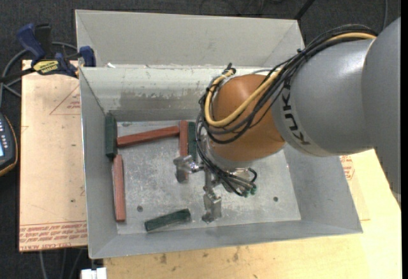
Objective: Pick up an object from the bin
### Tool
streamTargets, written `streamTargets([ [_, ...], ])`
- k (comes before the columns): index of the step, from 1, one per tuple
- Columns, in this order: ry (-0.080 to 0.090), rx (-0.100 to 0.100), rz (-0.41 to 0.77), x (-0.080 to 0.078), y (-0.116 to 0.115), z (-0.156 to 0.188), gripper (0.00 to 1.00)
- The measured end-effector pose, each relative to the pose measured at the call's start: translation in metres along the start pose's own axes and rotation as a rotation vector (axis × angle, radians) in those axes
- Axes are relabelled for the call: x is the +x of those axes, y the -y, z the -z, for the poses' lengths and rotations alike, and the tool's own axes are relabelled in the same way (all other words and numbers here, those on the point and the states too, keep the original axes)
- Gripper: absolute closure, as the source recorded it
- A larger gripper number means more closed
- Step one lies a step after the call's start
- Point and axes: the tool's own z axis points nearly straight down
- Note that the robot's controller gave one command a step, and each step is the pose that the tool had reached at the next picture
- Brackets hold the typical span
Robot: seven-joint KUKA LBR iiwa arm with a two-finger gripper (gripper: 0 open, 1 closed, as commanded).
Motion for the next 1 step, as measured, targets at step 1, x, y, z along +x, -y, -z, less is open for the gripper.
streamTargets([
  [1, -0.004, -0.002, -0.044, -0.0133, -0.0144, -0.0720, 0.00],
])
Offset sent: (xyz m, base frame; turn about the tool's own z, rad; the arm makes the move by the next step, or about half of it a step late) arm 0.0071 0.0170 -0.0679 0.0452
